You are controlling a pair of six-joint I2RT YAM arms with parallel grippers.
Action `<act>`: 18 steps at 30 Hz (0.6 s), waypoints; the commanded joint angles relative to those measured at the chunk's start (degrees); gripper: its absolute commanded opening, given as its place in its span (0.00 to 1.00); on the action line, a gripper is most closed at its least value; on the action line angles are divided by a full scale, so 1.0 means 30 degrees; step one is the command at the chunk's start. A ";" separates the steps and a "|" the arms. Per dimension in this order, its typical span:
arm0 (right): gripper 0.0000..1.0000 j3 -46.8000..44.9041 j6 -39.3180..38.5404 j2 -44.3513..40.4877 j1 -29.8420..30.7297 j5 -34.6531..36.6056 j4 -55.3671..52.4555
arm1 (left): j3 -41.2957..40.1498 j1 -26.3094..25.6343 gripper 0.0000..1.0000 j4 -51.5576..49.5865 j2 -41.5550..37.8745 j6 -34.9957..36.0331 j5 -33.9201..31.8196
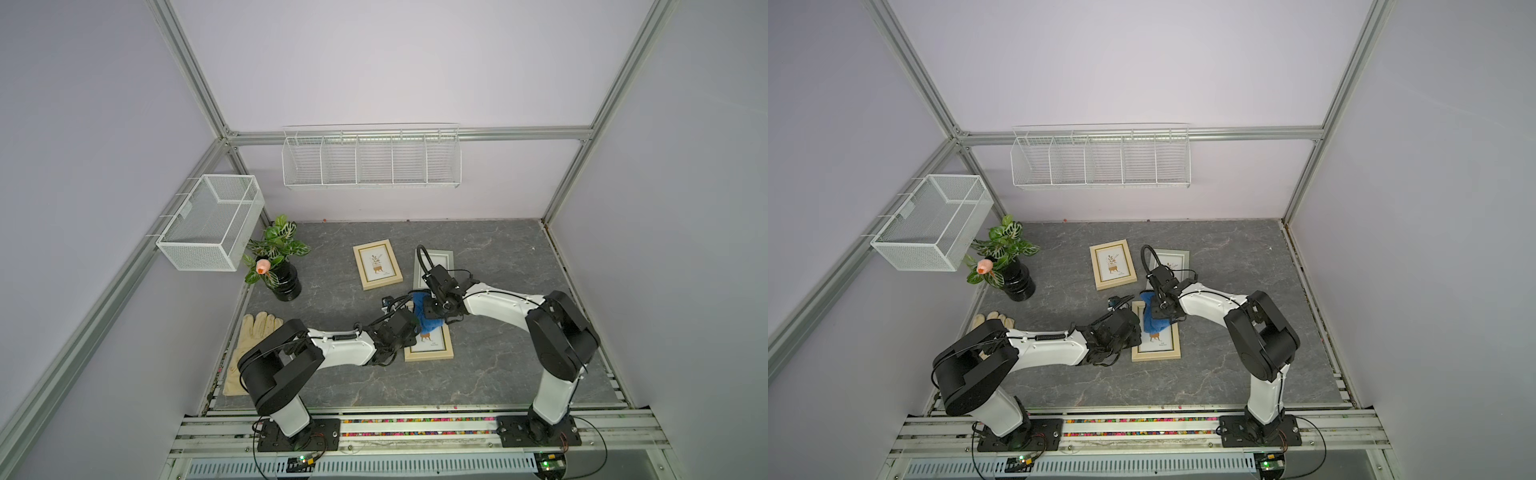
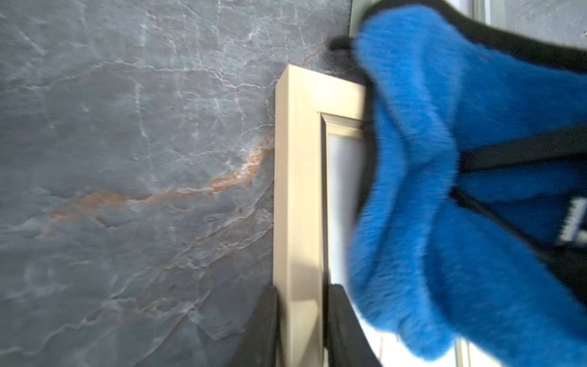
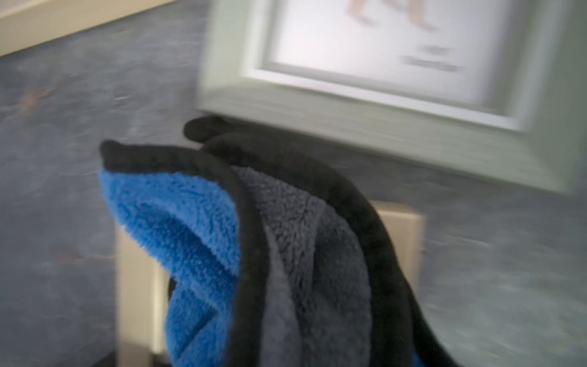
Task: Wipe the picture frame with a cloth
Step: Wipe the dirt from the picture frame.
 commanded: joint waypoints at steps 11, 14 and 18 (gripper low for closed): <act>0.07 0.2514 0.0004 0.2827 0.1402 0.0381 -0.1652 | -0.0632 0.0106 0.12 -0.3195 0.0783 -0.0441 0.0013; 0.07 0.1156 -0.0166 0.1854 0.0221 0.0982 -0.1839 | -0.0677 0.0082 0.12 -0.3223 0.0705 -0.0469 -0.0010; 0.07 -0.0287 -0.0748 0.0144 -0.0692 0.2242 -0.2126 | -0.0714 0.0088 0.12 -0.3076 0.0727 -0.0460 -0.0051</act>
